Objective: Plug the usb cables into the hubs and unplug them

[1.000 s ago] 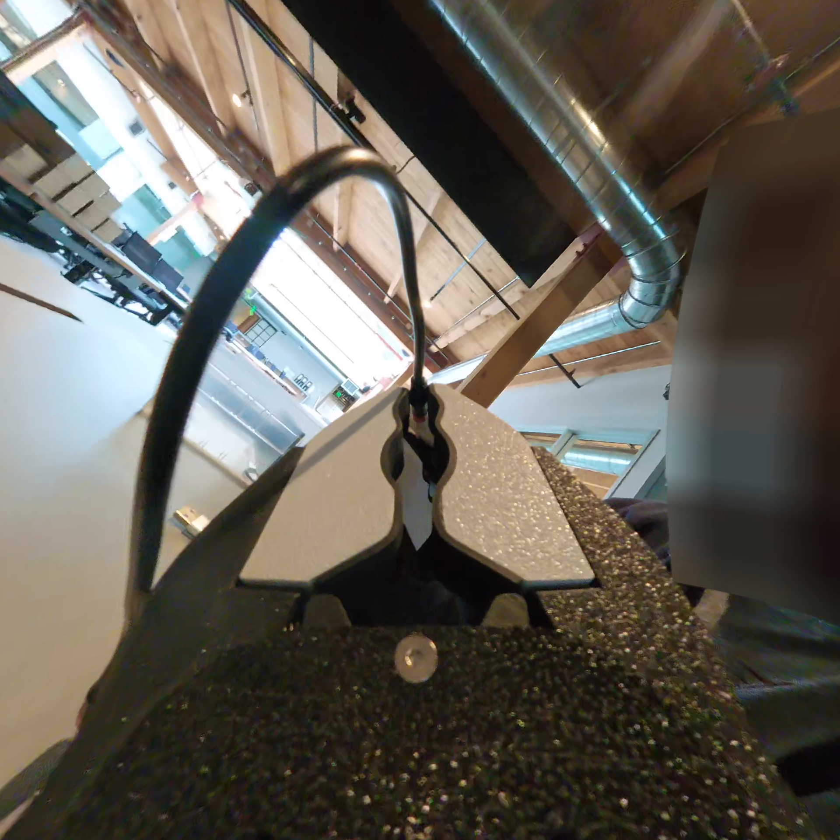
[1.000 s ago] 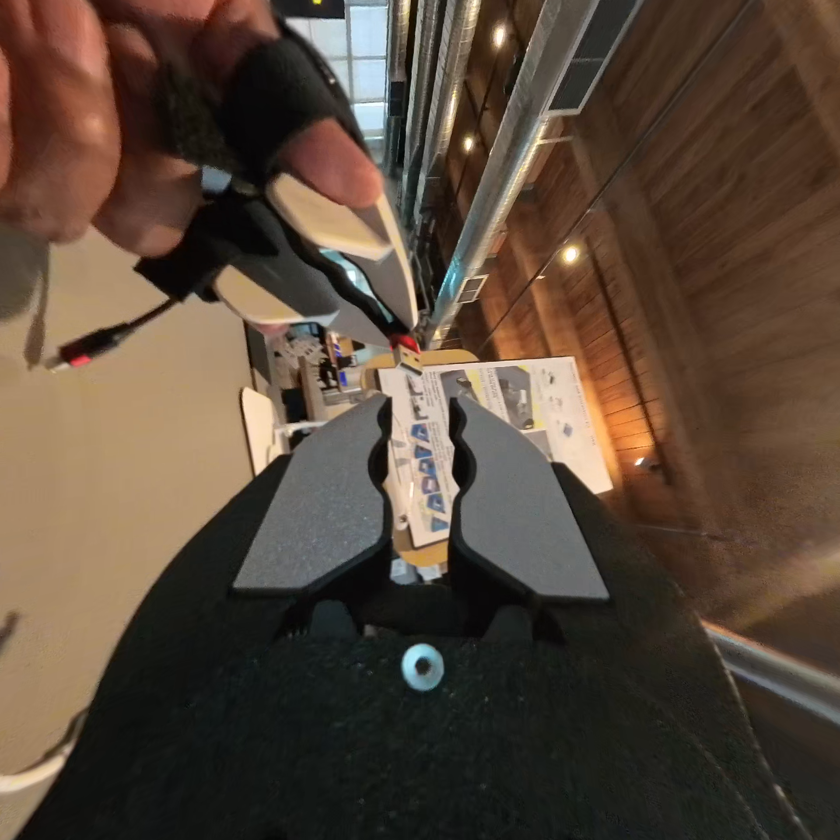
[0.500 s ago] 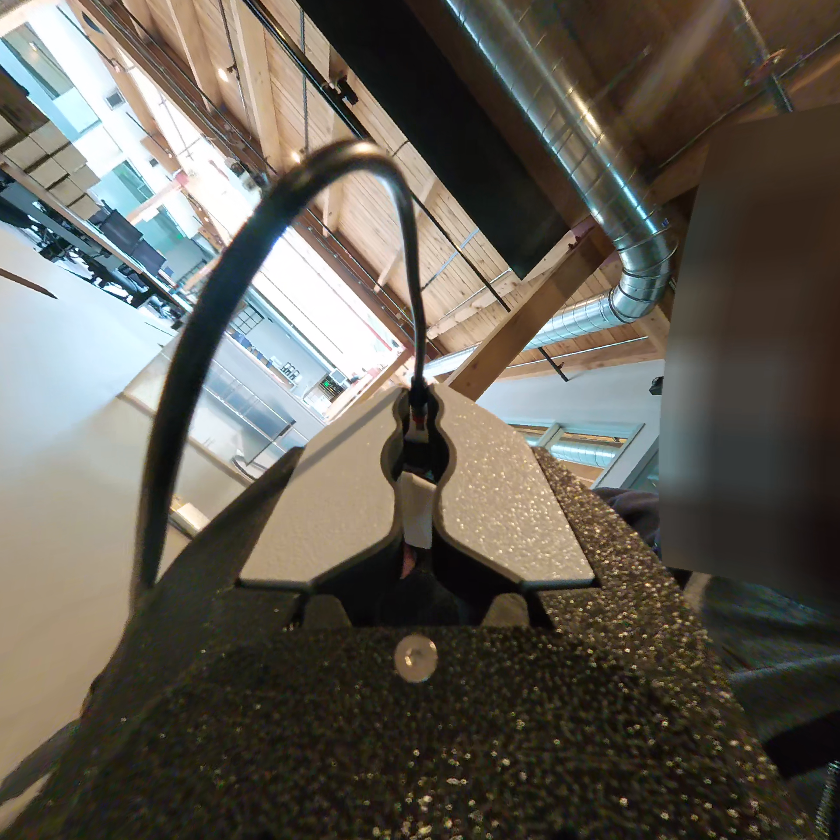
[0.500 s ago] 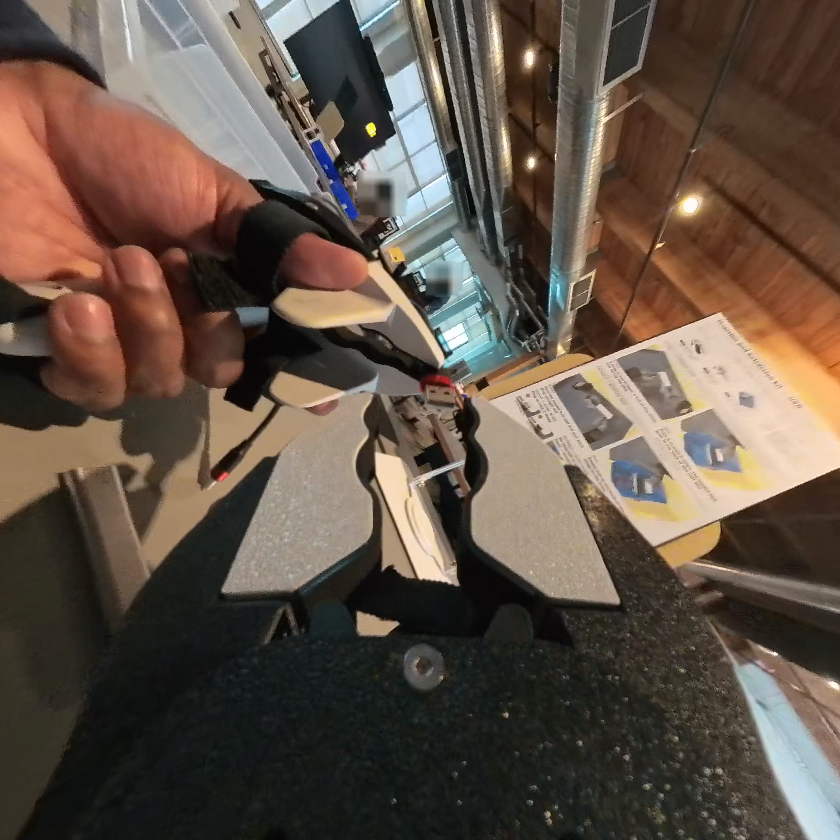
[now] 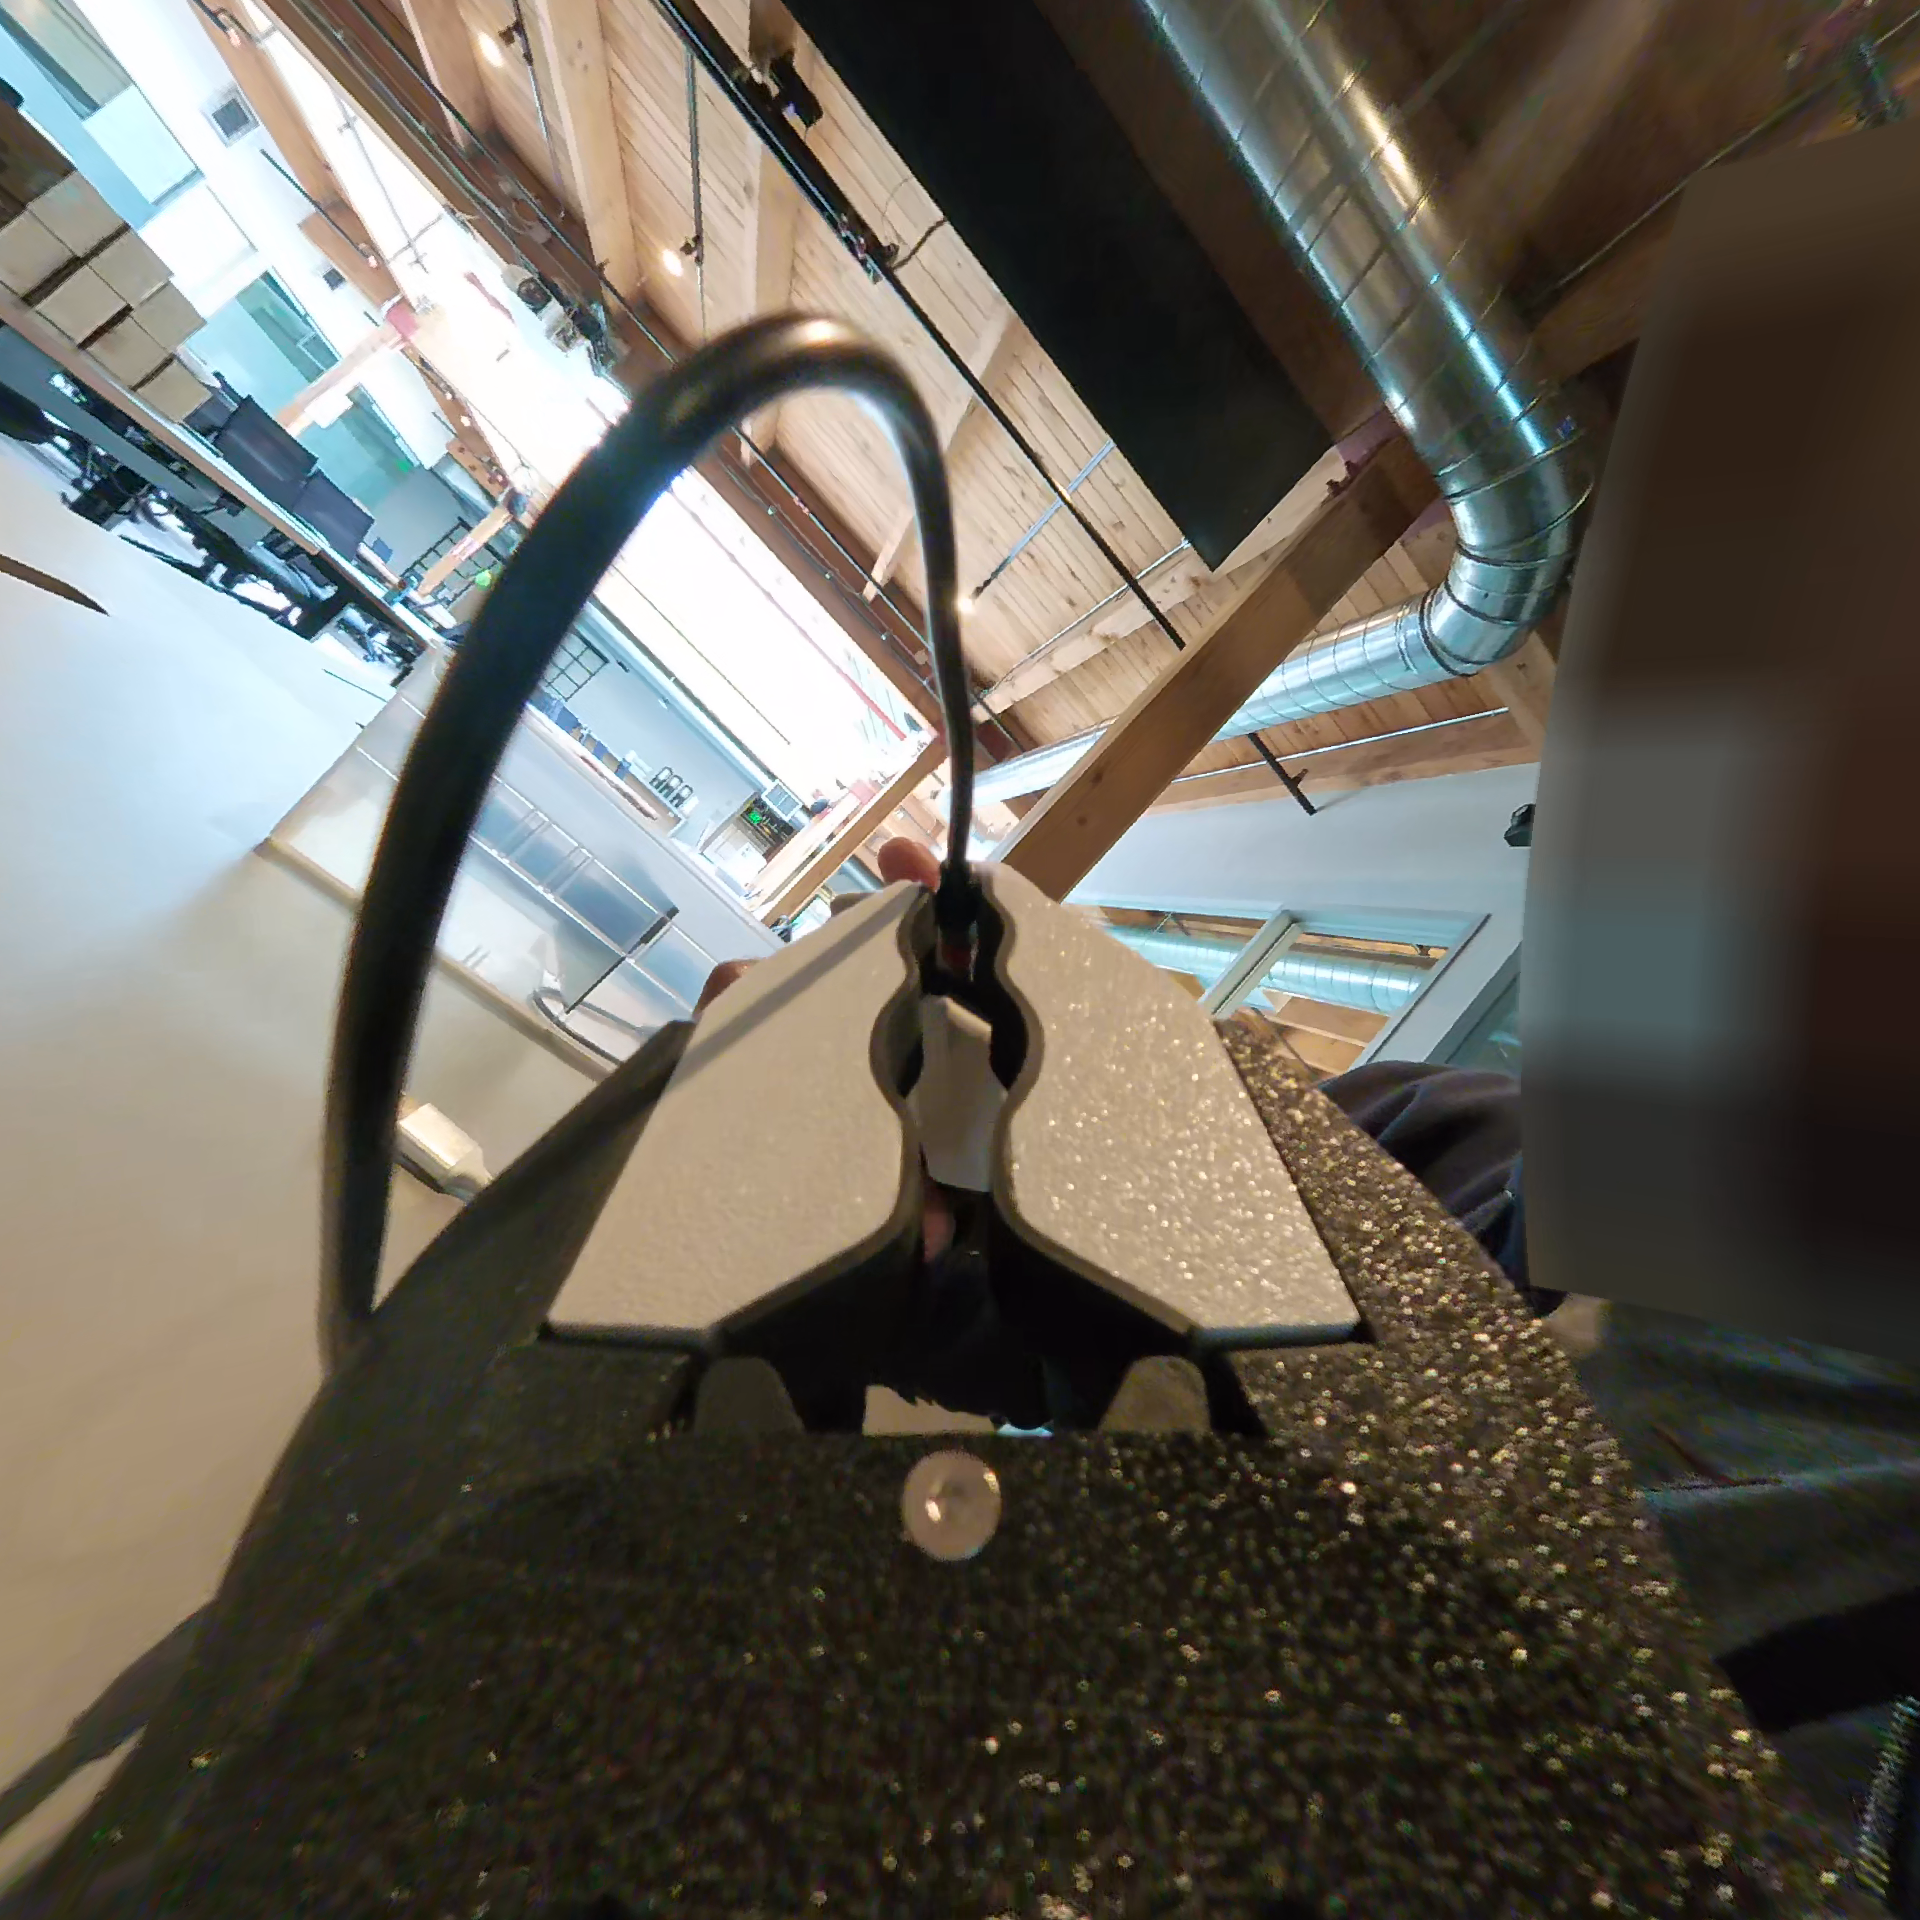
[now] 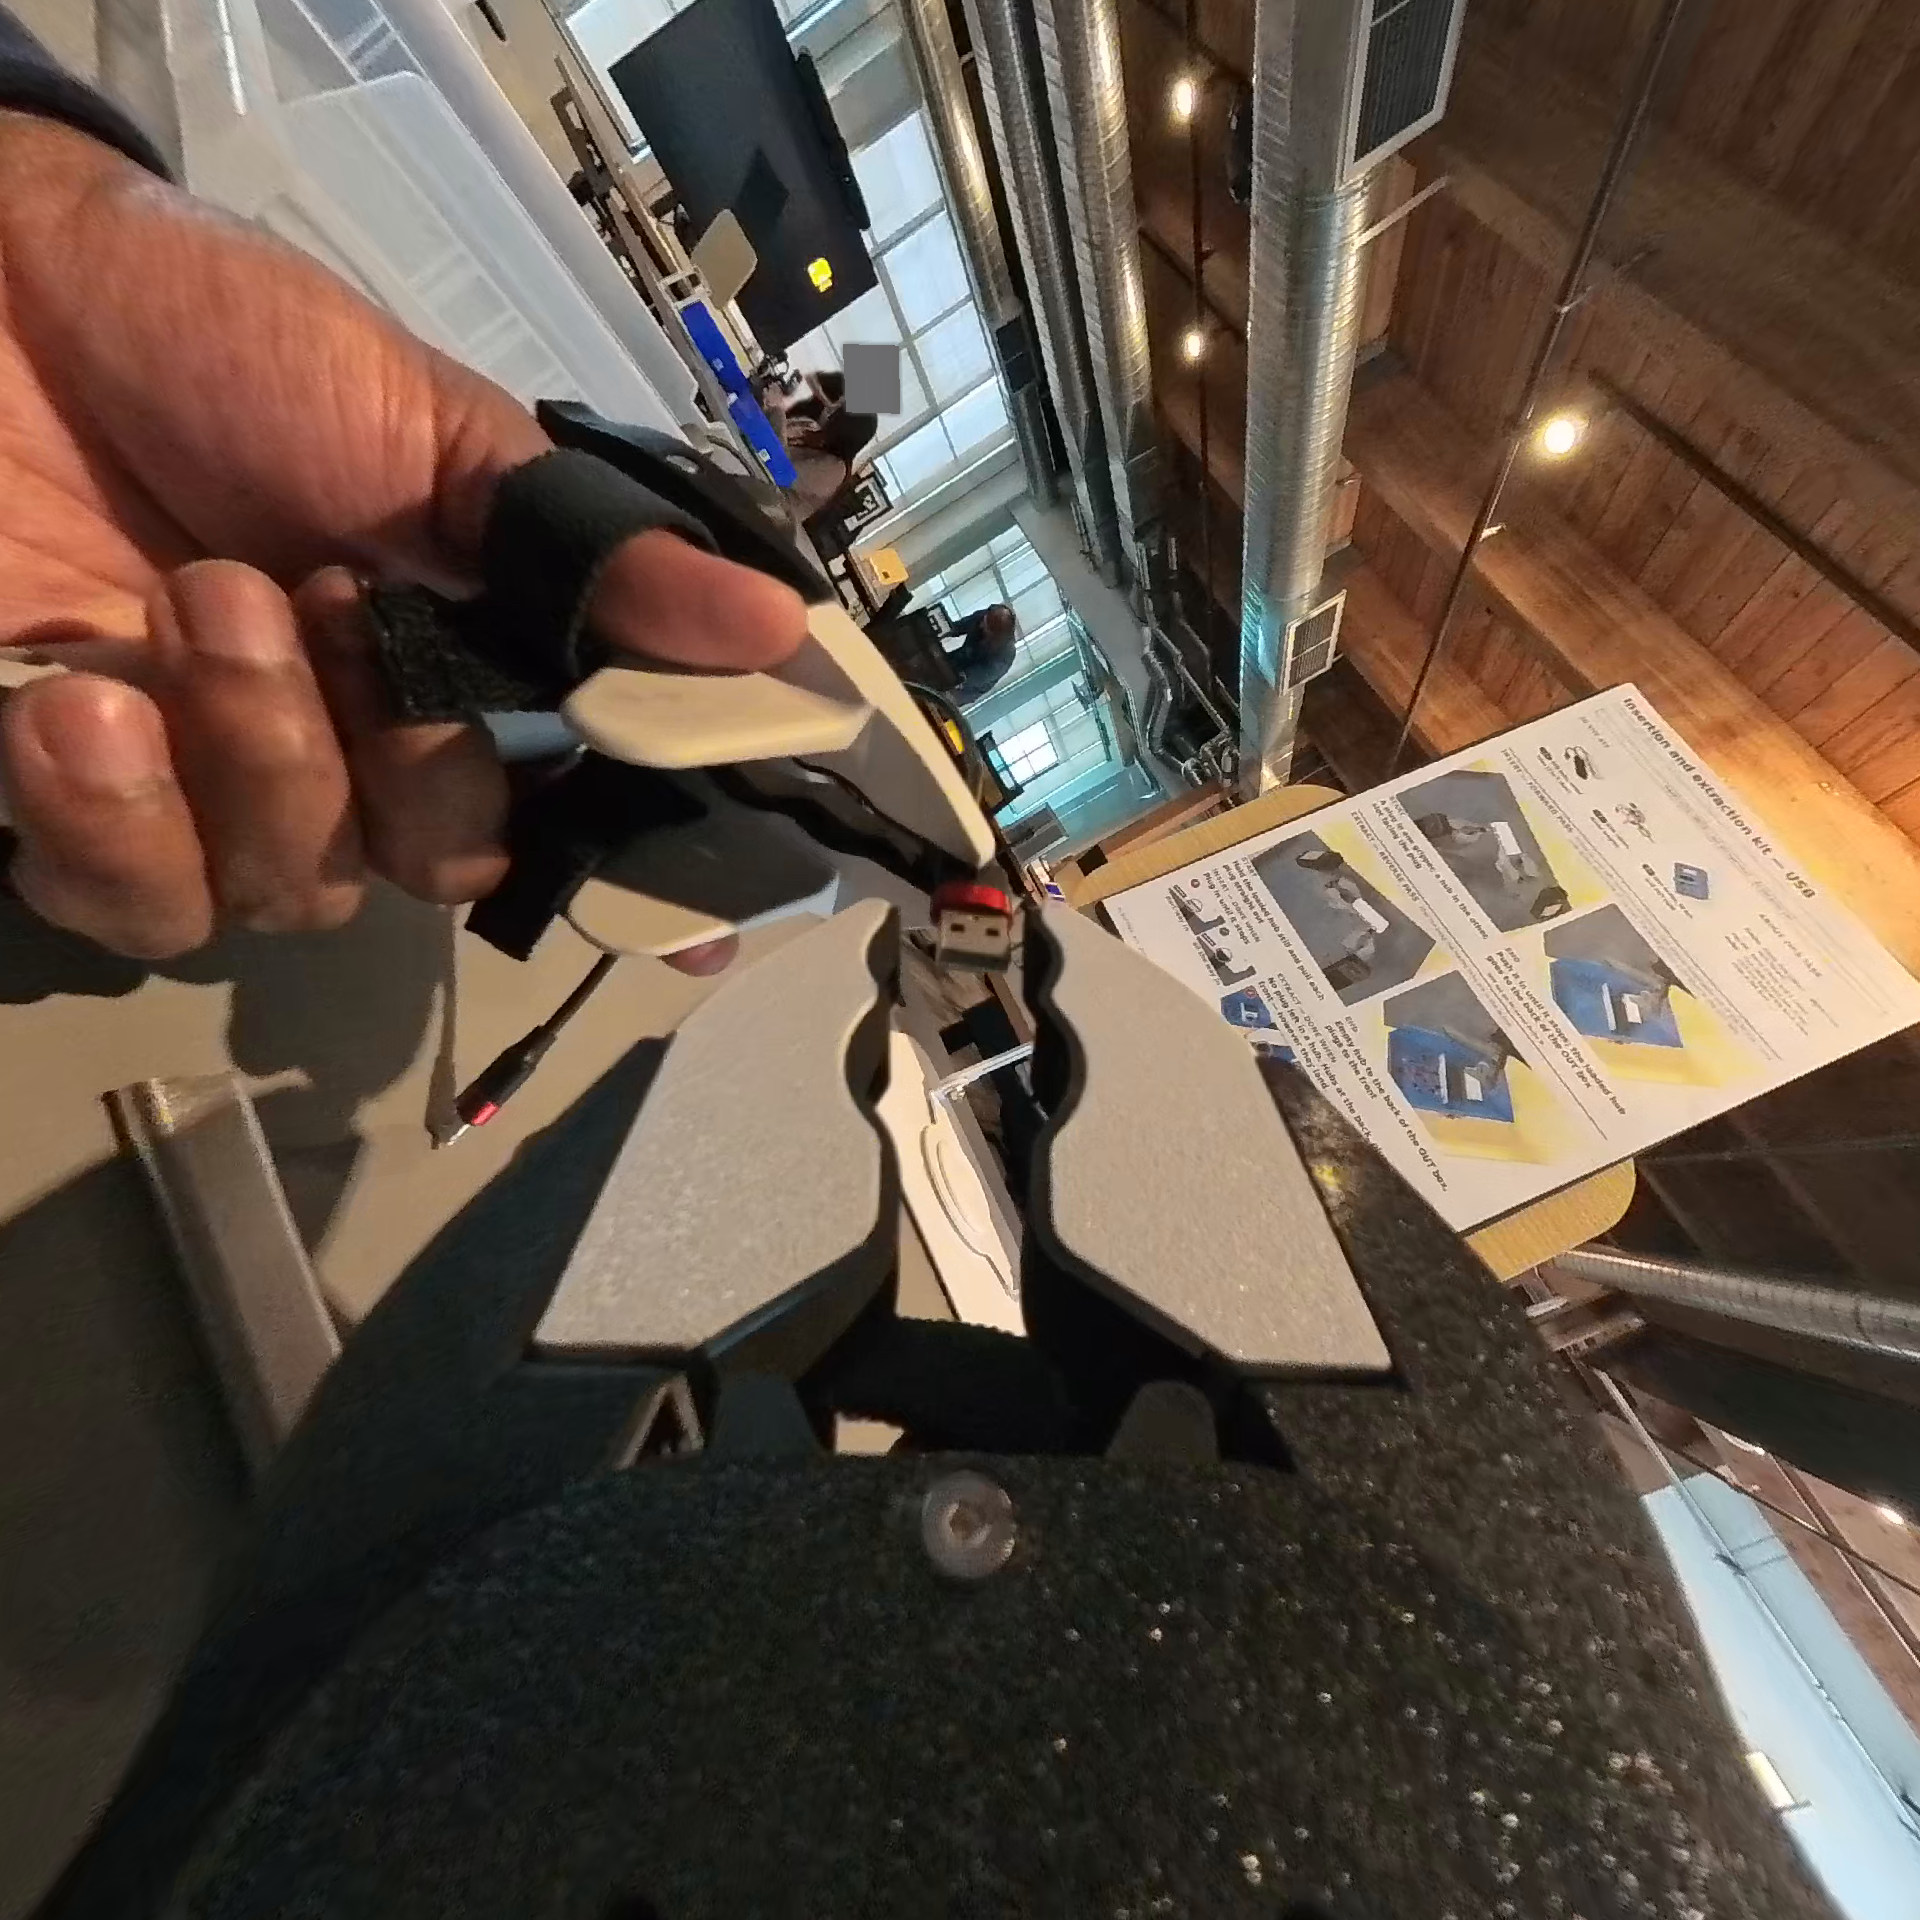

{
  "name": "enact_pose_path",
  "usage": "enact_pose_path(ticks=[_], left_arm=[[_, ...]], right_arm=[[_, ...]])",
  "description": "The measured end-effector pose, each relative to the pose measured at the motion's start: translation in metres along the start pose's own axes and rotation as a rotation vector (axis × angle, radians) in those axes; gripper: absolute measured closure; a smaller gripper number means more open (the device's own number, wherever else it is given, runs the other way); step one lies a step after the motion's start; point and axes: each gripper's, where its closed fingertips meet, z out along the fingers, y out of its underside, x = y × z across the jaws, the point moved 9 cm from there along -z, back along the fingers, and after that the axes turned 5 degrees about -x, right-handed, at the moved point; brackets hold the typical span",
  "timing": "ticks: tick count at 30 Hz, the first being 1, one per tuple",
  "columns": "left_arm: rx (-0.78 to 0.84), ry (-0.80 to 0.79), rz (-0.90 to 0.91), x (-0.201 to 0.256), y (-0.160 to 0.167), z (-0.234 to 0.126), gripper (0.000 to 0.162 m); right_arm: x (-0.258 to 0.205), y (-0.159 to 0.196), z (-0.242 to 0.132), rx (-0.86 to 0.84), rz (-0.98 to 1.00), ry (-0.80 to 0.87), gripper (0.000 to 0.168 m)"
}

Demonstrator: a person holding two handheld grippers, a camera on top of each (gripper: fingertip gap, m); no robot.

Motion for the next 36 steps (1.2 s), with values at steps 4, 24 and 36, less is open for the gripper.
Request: enact_pose_path(ticks=[4,24,36], left_arm=[[-0.007,-0.012,0.004,0.000,0.000,0.000,0.155],[-0.034,-0.075,0.453,0.034,-0.030,-0.009,0.138],[-0.051,-0.426,0.759,0.018,-0.064,-0.057,0.139]], right_arm=[[0.001,0.000,0.000,-0.011,-0.004,0.003,0.154],[0.061,0.051,-0.009,0.114,1.020,-0.077,0.154],[0.063,0.040,-0.014,0.485,1.446,-0.482,0.155]])
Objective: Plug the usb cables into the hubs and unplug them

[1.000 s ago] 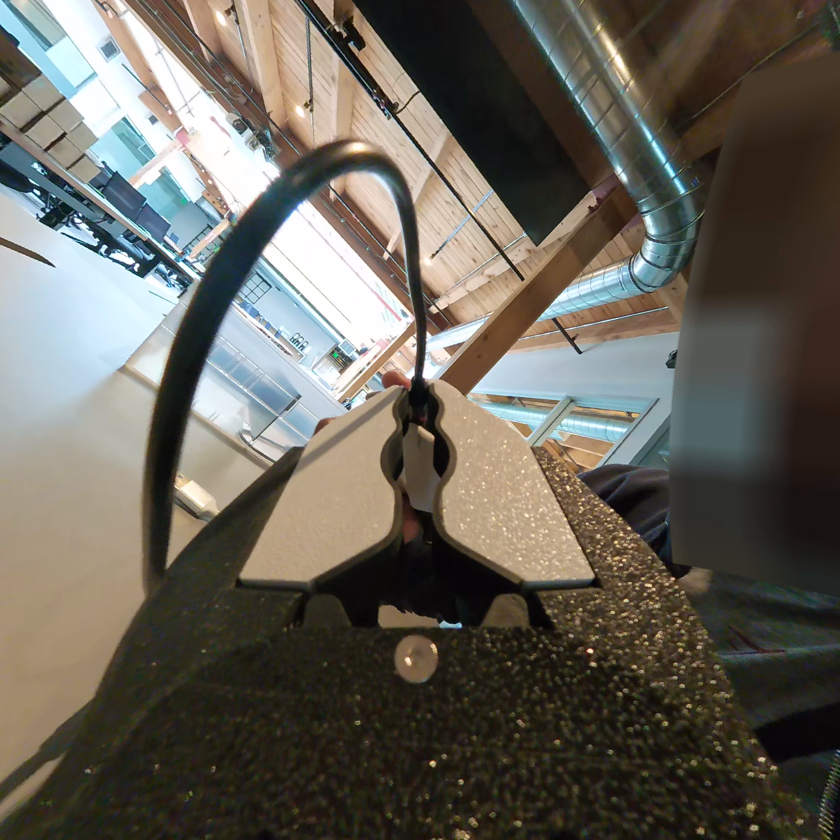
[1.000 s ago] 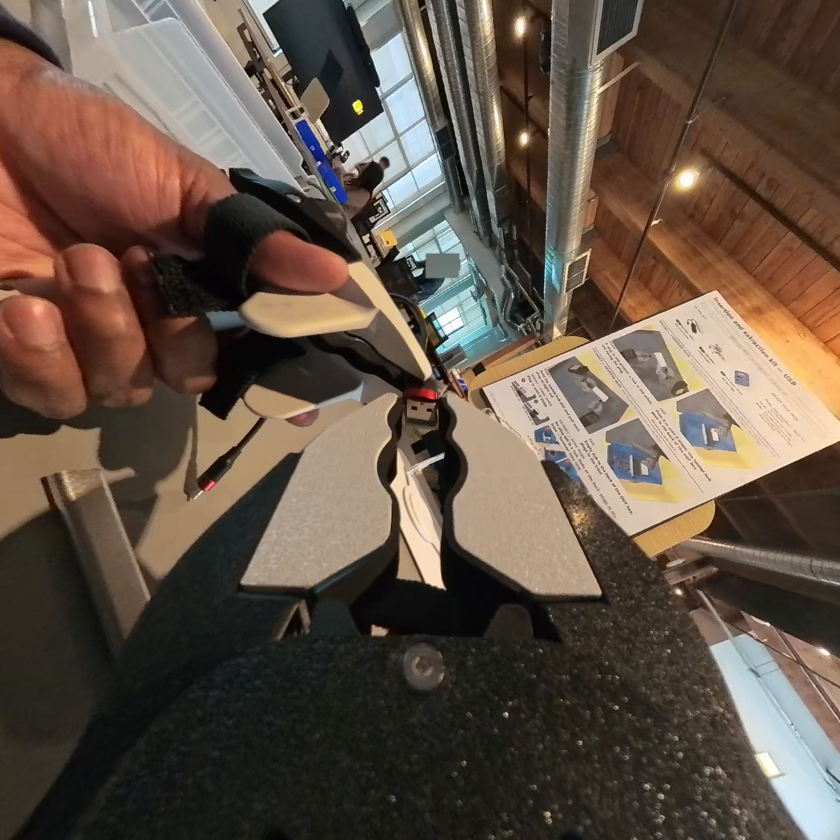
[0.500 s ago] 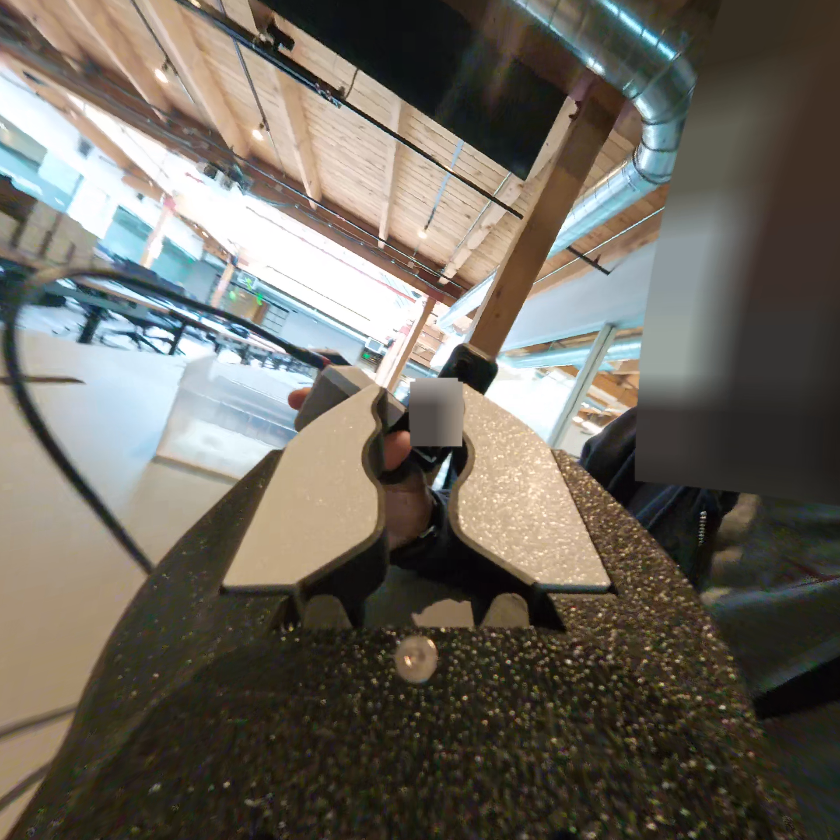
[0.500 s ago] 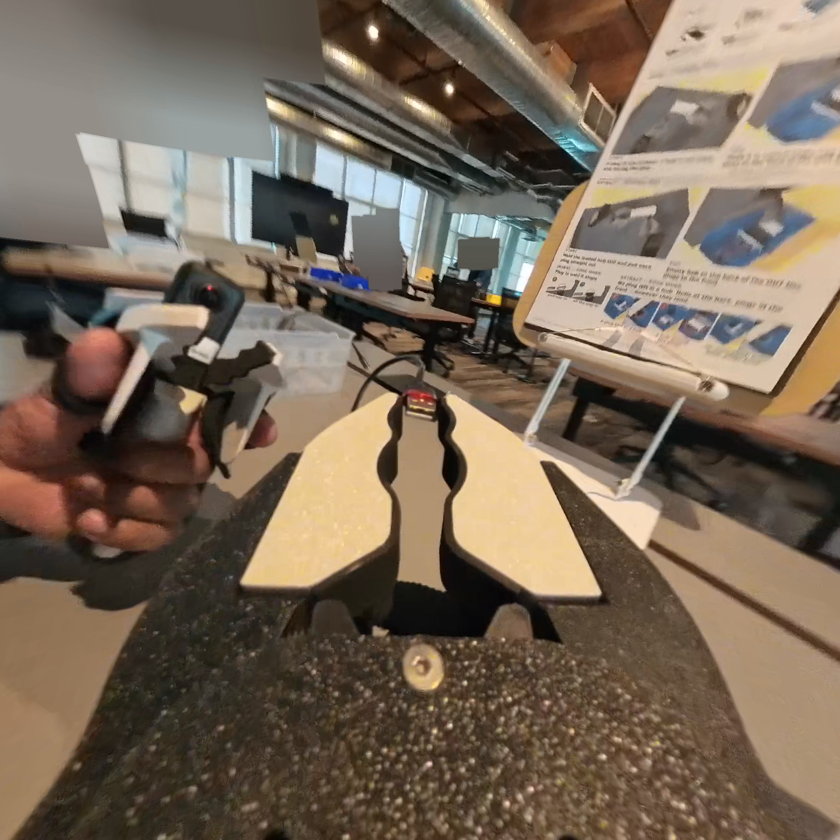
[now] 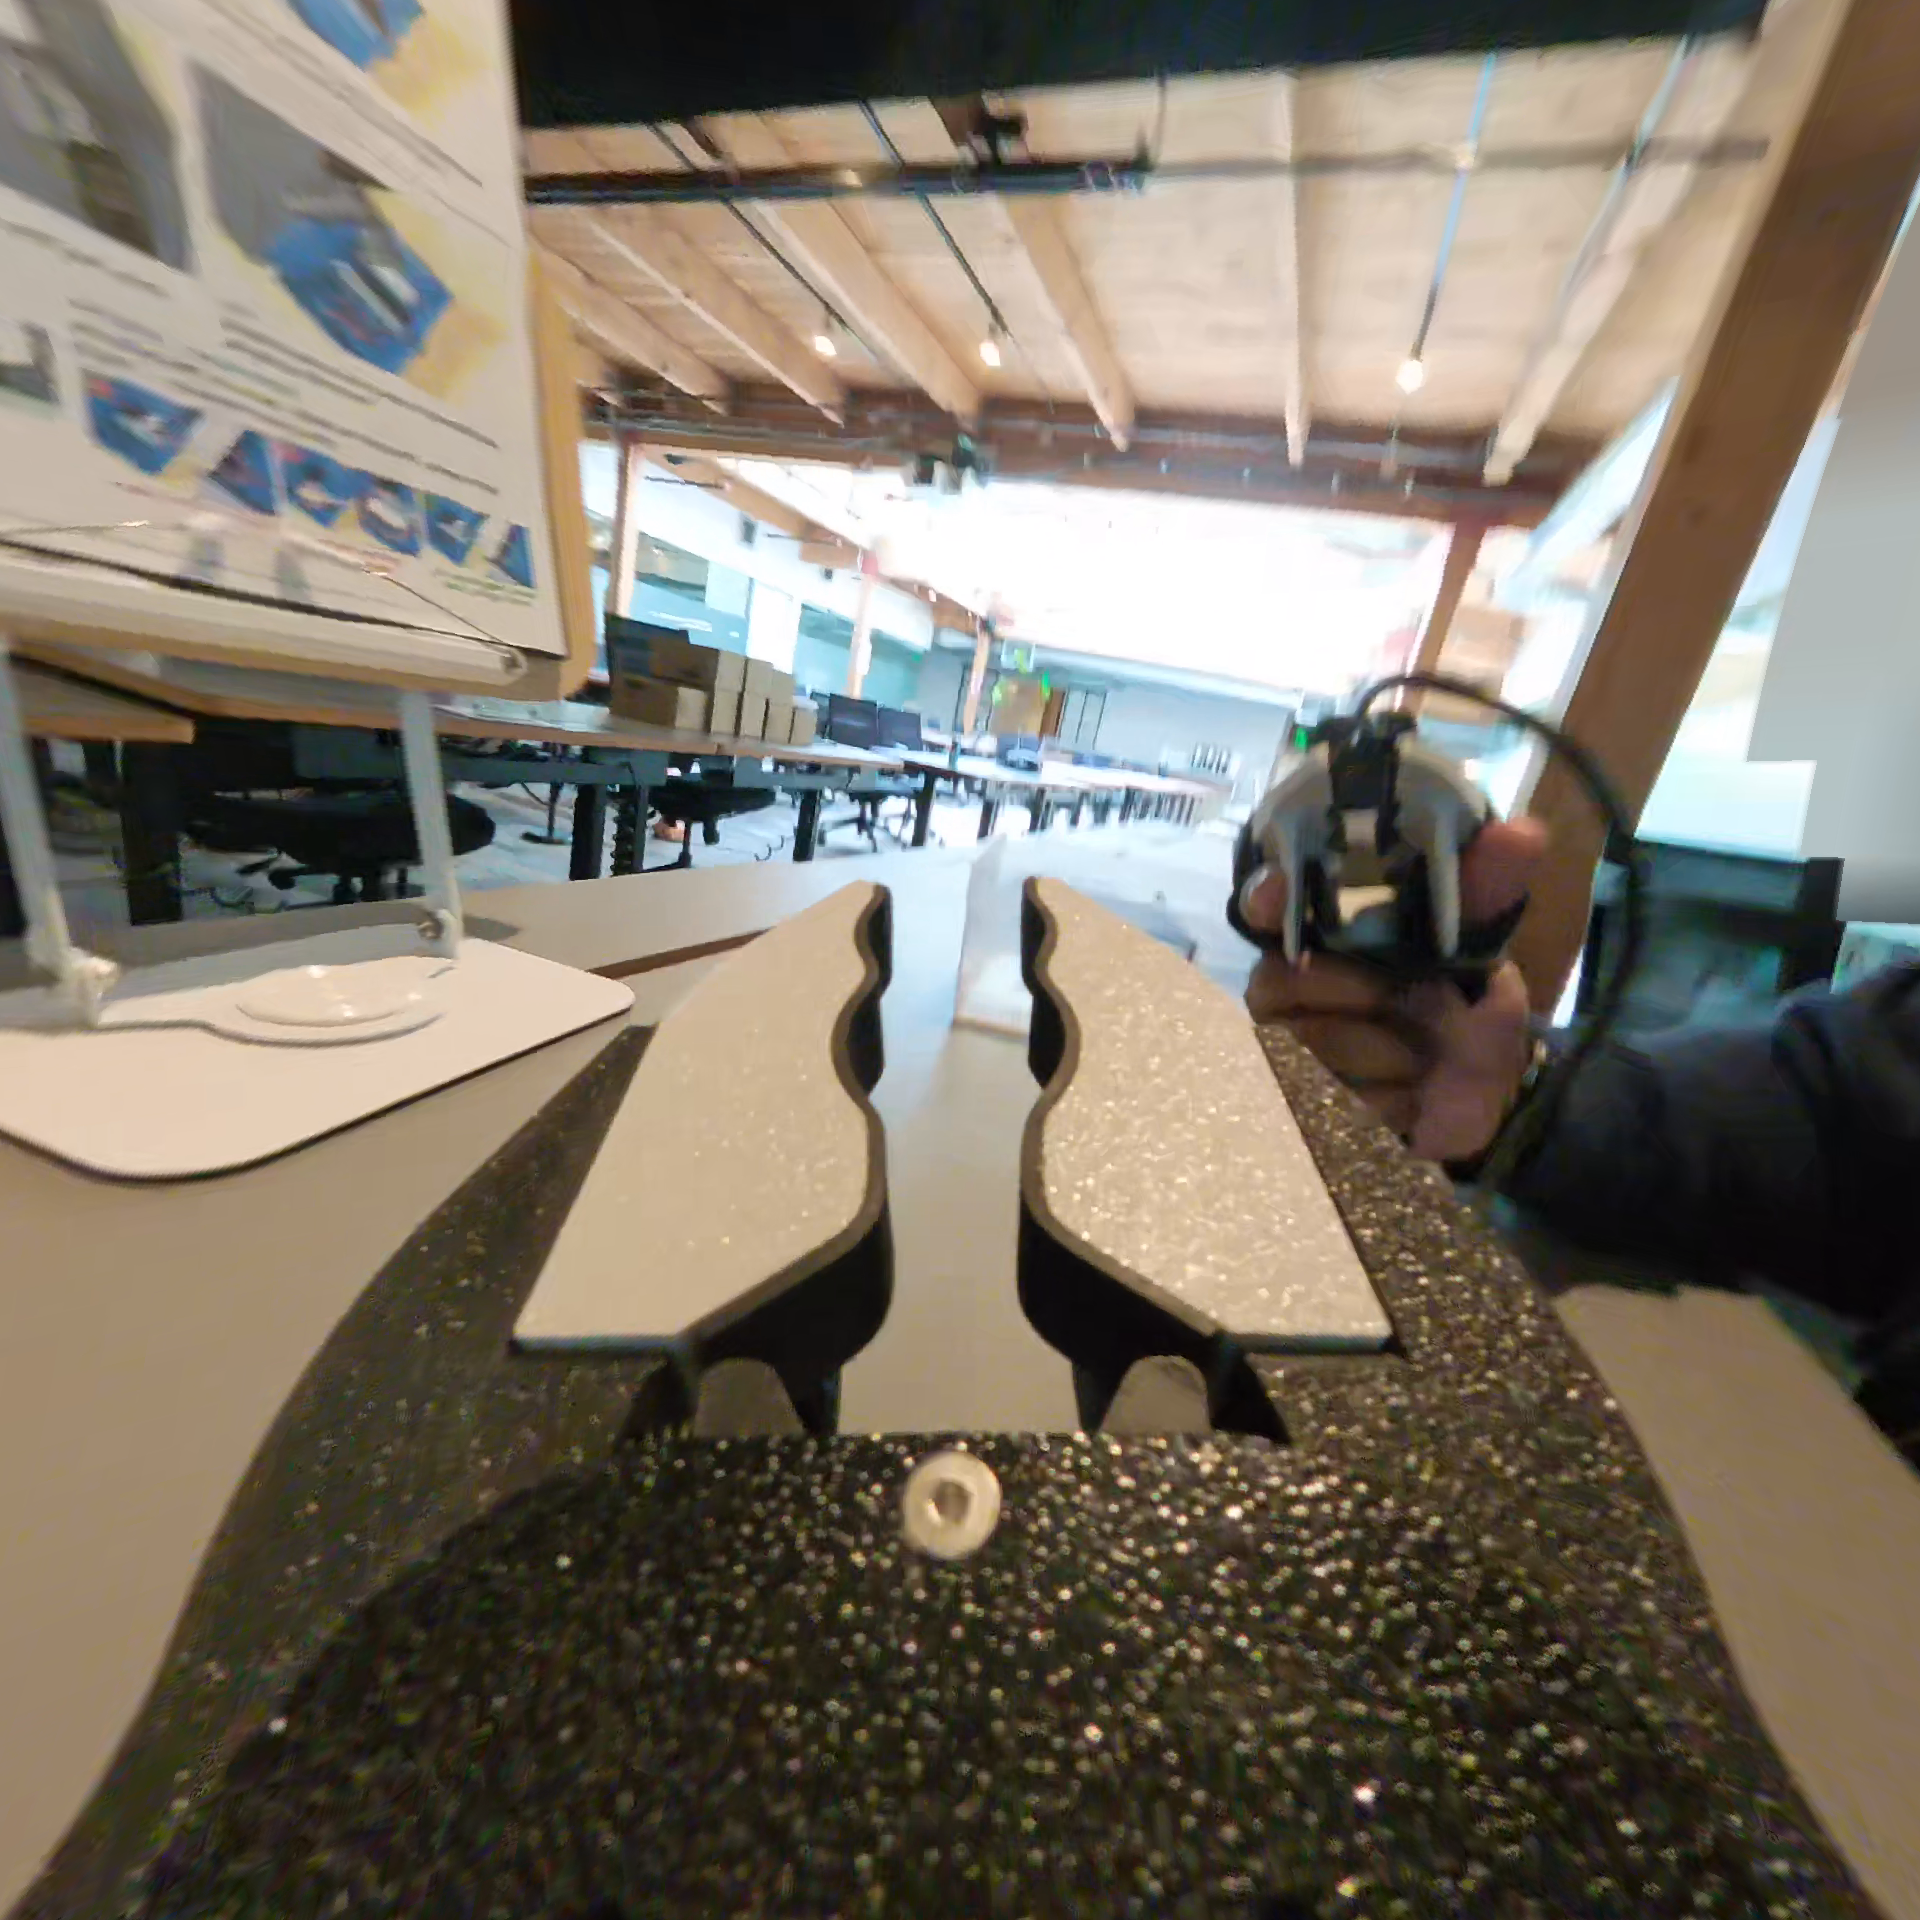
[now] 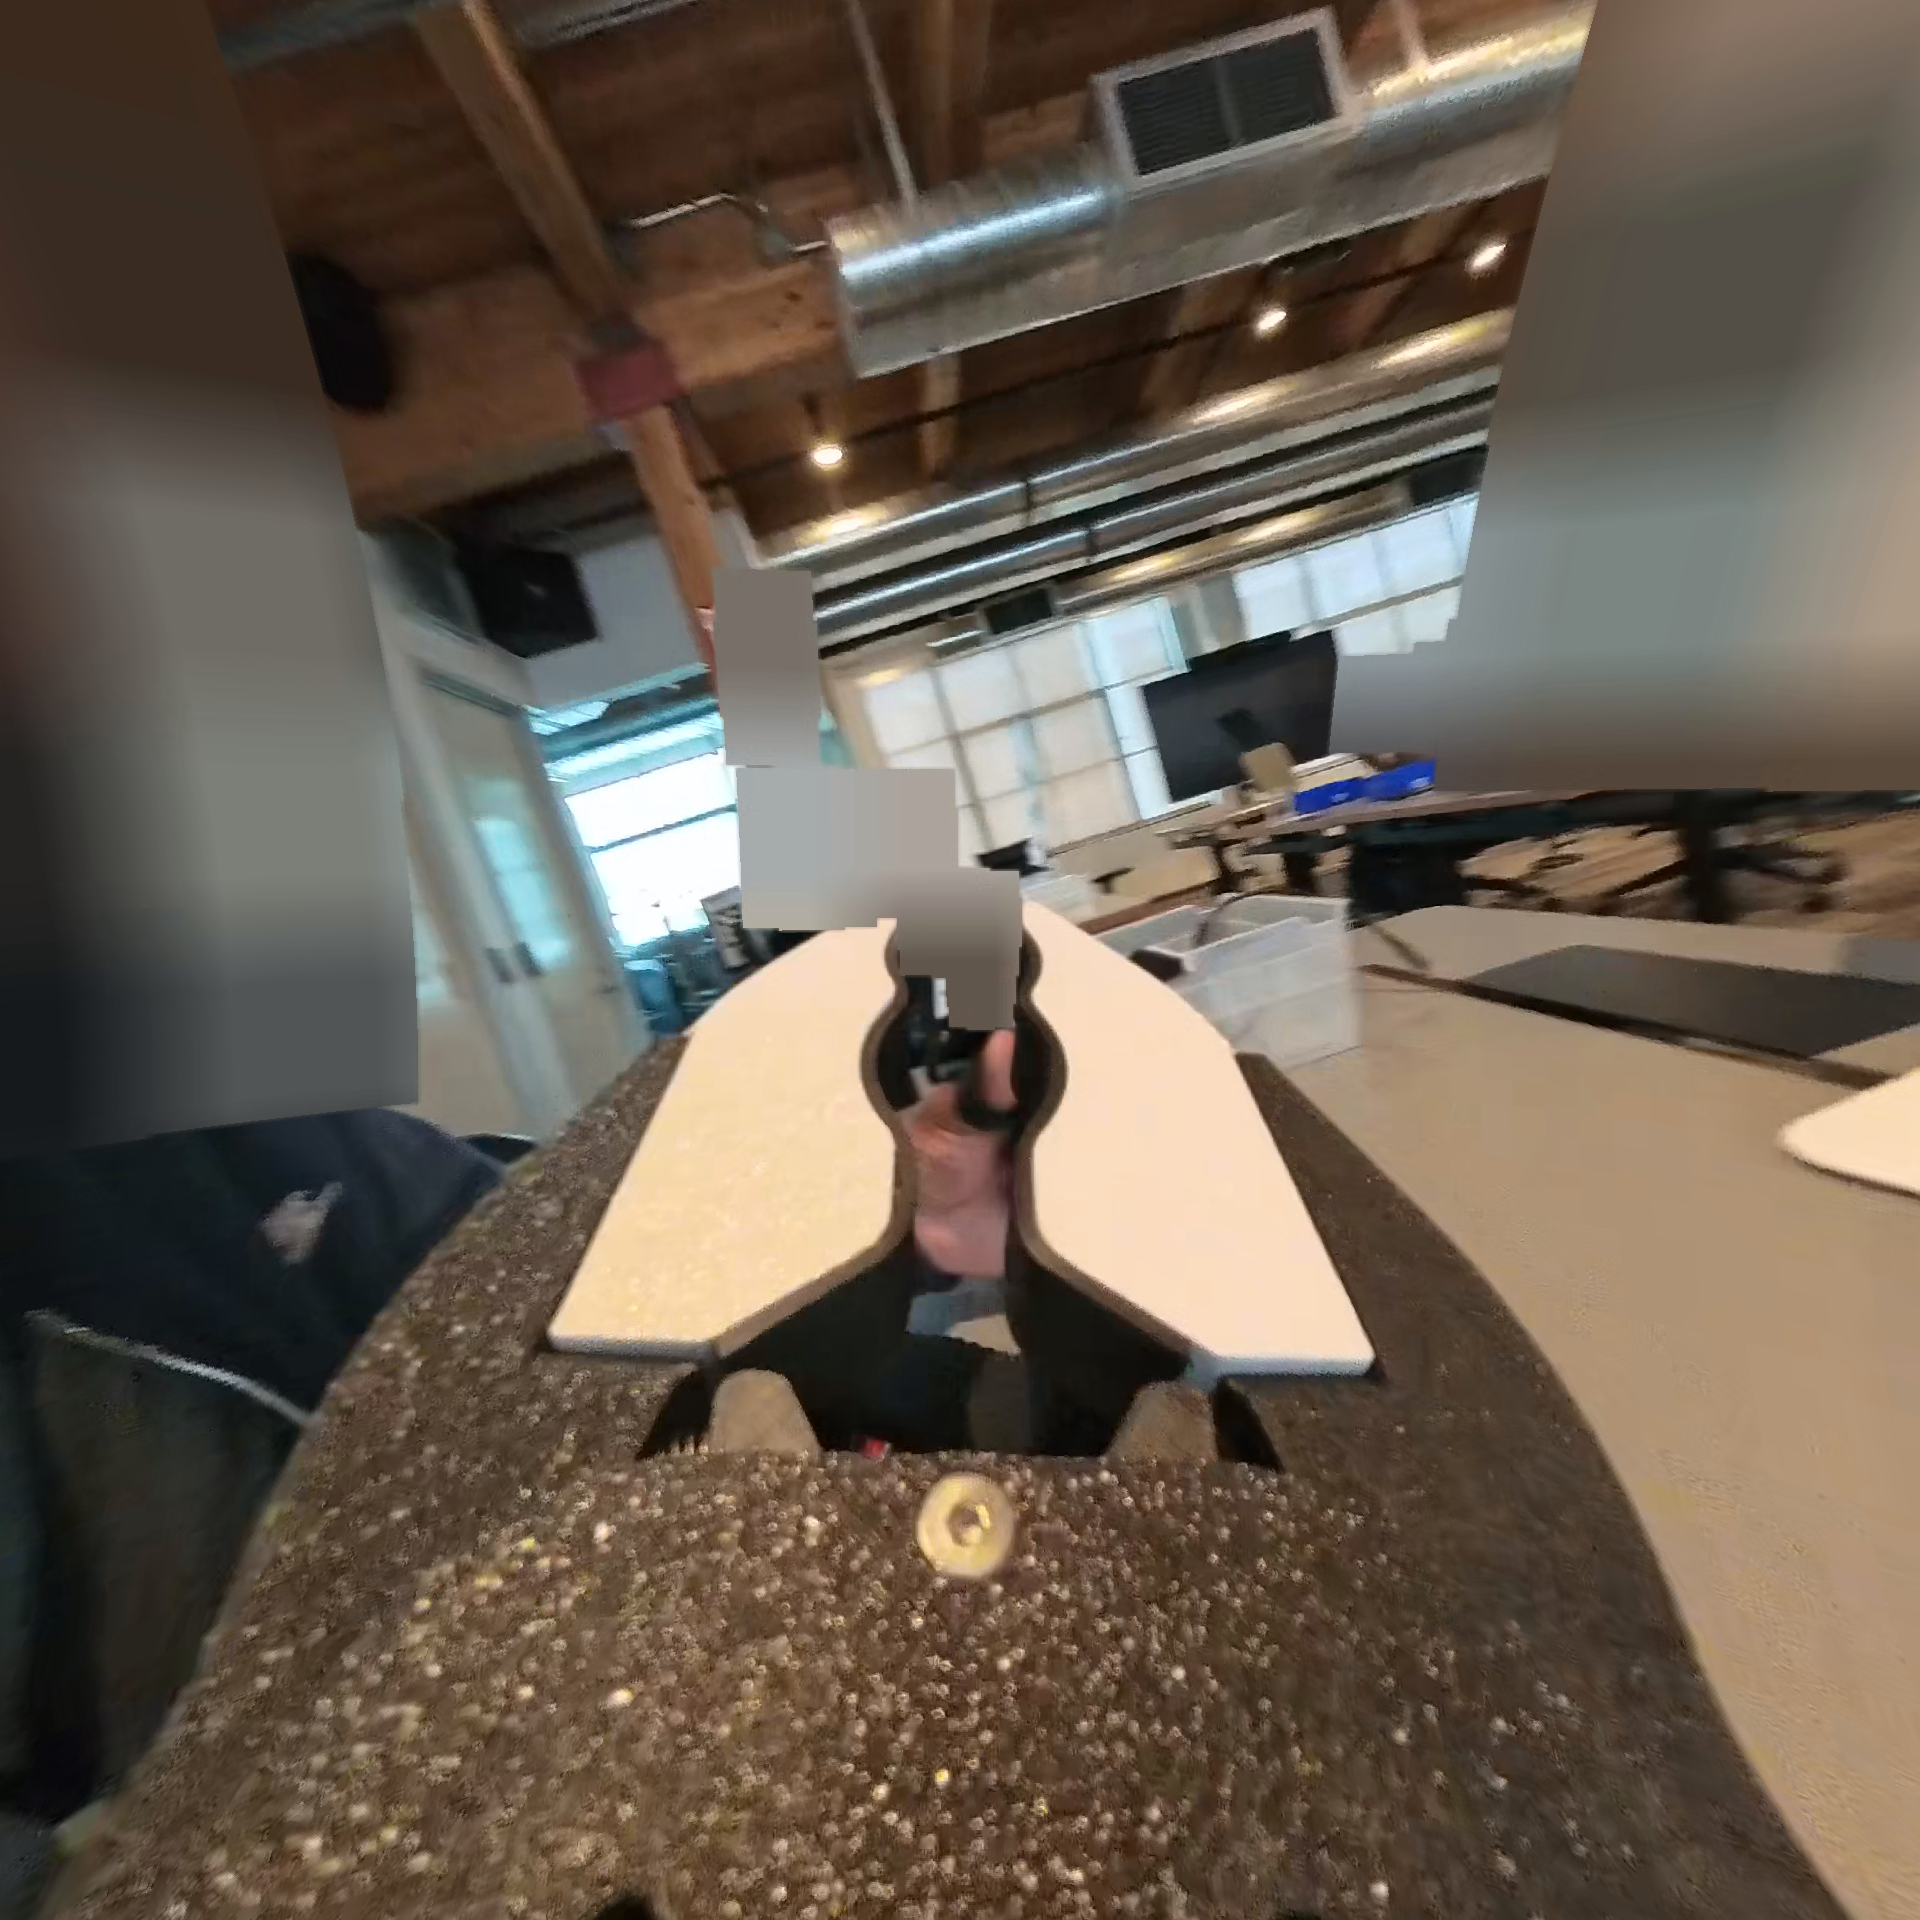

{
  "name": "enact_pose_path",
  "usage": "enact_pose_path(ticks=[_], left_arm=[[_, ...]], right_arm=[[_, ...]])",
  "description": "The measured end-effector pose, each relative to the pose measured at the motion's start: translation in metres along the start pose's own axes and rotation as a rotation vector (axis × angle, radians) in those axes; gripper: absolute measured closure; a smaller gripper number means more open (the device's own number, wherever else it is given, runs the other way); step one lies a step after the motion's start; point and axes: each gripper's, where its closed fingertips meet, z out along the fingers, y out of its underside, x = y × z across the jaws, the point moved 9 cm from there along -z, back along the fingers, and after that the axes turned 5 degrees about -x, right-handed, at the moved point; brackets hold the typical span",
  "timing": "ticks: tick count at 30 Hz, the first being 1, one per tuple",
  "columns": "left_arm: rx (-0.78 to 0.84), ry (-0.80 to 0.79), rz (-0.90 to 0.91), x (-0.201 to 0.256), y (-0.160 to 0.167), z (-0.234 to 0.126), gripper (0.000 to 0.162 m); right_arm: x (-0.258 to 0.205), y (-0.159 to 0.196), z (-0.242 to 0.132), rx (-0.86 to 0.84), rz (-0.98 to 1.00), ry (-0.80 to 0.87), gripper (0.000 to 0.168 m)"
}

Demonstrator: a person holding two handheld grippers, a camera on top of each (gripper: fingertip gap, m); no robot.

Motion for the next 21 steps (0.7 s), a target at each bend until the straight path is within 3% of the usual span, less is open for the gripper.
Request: enact_pose_path(ticks=[9,21], left_arm=[[-0.141,0.191,0.546,0.073,0.017,0.036,0.137],[-0.085,0.170,0.763,0.096,0.009,0.033,0.144]], right_arm=[[-0.010,0.028,0.018,-0.120,0.186,-0.165,0.154],[-0.001,0.043,0.022,-0.179,0.376,-0.173,0.154]])
